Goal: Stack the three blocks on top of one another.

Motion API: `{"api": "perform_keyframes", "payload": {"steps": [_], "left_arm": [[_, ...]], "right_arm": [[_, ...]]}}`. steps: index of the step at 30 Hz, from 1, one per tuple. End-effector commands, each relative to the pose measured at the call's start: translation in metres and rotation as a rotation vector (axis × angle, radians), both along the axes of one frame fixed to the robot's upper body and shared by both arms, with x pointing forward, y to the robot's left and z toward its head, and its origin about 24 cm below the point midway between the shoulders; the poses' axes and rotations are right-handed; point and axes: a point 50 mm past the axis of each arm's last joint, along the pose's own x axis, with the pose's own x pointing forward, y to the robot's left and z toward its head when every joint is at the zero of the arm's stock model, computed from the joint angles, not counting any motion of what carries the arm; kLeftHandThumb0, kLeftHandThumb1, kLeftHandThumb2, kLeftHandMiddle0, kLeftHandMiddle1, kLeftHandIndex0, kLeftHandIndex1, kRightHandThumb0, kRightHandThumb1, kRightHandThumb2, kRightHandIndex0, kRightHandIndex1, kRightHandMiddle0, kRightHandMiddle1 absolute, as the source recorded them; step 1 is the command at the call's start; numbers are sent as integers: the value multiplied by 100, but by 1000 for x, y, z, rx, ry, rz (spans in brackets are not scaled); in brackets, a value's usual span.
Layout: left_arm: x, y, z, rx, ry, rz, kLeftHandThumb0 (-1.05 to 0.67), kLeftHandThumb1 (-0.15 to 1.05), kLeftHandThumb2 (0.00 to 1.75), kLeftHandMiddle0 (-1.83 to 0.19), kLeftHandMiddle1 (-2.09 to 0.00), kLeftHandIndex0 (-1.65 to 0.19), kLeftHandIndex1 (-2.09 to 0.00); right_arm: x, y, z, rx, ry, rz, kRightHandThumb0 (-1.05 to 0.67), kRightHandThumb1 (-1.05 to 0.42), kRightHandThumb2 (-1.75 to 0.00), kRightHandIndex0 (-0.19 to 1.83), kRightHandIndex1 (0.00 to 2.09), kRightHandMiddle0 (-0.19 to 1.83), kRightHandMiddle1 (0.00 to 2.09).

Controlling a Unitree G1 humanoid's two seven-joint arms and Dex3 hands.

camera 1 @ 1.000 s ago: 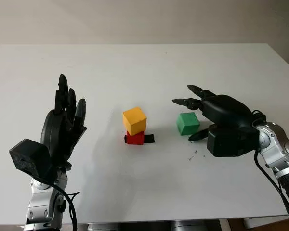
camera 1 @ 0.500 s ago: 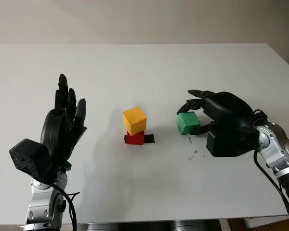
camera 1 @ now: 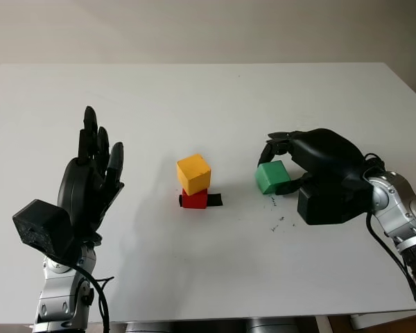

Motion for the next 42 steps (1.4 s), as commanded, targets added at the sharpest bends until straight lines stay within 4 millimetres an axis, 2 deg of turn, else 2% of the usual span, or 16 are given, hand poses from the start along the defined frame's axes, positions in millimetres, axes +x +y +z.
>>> {"api": "perform_keyframes", "payload": {"steps": [1,8,15,22,29,36,42], "left_arm": [[-1,1,4,14,-20,-6,-76,105,48,19,-4,19,0],[-1,-1,3,23,-25,4,-75,105,48,19,-5,19,0],[-2,-1,3,16,-14,1,-76,105,48,19,-3,19,0],[-1,-2,2,15,-28,7,-75,105,48,19,-4,19,0],[-1,-5,1,7,-35,16,-76,105,48,19,-5,19,0],[0,-7,1,8,-38,7,-76,105,49,19,-5,19,0],[1,-8,0,2,-39,10,-75,105,48,19,-5,19,0]], "right_arm": [[7,4,20,76,-22,11,-32,-90,-6,35,5,47,130],[18,24,46,247,55,92,-33,-88,-5,33,4,45,142],[25,46,69,282,97,181,-41,-90,-6,32,4,41,148],[29,66,97,265,91,290,-39,-90,-5,31,4,37,149],[28,93,135,136,88,376,-36,-89,-5,33,6,38,145],[22,116,150,49,91,397,-34,-90,-6,32,5,36,152],[18,131,144,-44,56,407,-38,-96,-6,29,4,30,163]]}}
